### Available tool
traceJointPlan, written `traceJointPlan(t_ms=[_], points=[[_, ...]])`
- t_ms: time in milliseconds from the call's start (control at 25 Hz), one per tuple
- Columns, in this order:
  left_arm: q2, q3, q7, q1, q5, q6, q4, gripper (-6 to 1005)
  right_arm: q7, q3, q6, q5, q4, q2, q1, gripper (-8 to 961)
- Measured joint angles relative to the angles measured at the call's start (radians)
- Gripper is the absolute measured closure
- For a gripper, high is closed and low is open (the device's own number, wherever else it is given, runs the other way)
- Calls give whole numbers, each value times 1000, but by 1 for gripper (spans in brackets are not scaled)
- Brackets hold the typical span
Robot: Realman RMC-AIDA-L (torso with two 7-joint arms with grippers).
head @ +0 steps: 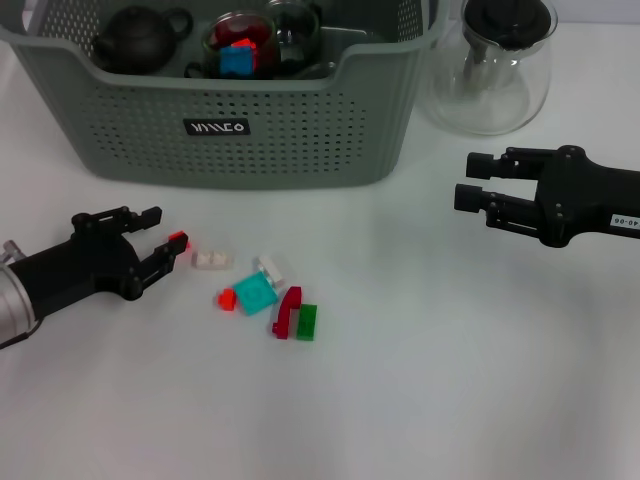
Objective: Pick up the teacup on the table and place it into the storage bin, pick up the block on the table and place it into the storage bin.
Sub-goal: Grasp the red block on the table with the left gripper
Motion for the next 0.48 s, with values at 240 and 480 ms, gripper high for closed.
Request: traceJointPlan(t_ms=[240,480], points=[[-1,3,5,-17,5,-53,-25,547,0,2,0,-1,0,0,0,449],[-1,12,15,-19,6,-63,-27,548,2,2,0,-1,0,-1,0,448]])
